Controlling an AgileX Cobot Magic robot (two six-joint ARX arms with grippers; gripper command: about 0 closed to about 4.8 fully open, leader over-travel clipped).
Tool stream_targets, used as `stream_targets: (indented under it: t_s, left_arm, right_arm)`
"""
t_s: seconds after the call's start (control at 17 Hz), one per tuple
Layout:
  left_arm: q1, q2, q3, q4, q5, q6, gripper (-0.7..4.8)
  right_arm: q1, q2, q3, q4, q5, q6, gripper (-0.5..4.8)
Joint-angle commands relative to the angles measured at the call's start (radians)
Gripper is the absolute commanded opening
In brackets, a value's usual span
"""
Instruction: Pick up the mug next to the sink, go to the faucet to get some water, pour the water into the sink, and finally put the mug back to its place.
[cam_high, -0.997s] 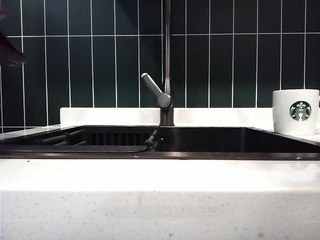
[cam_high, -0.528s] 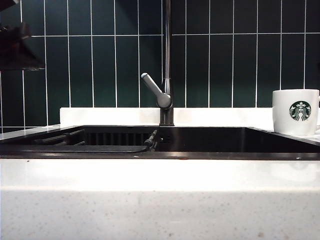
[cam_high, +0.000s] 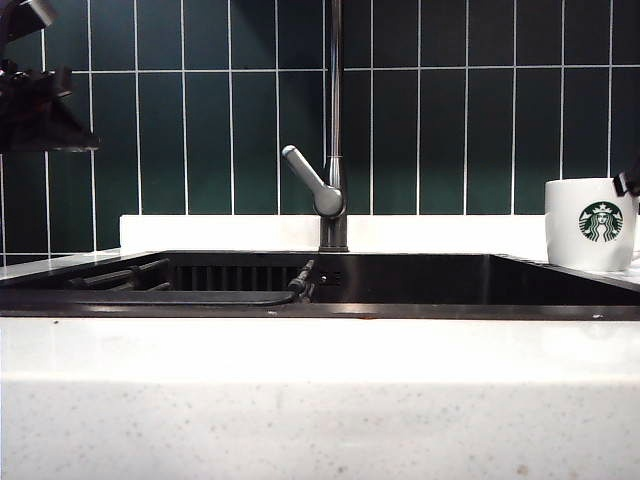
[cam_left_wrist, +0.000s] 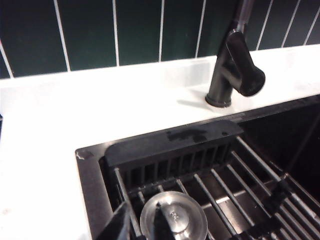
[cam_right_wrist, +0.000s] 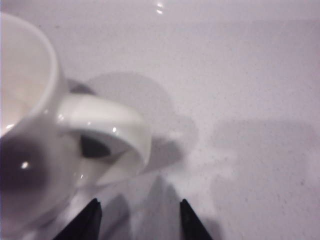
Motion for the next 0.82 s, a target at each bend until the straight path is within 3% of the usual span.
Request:
stream_targets:
  t_s: [0.06, 0.7, 0.82]
  left_arm:
    - [-0.002, -0.002, 0.017, 0.013, -0.014, 0.008, 0.59]
    - [-0.002, -0.002, 0.017, 0.009, -0.013, 0.026, 0.59]
    - [-0.003, -0.002, 0.017, 0.009, -0.013, 0.026, 0.59]
  right_arm:
    - [0.0, 0.042, 0.004, 0.109, 0.006, -0.002, 2.11]
    - [-0.047, 0.178, 0.006, 0.309, 0.004, -0.005, 2.11]
    - [-0.068, 0.183, 0.006, 0.322, -0.045, -0.007, 2.11]
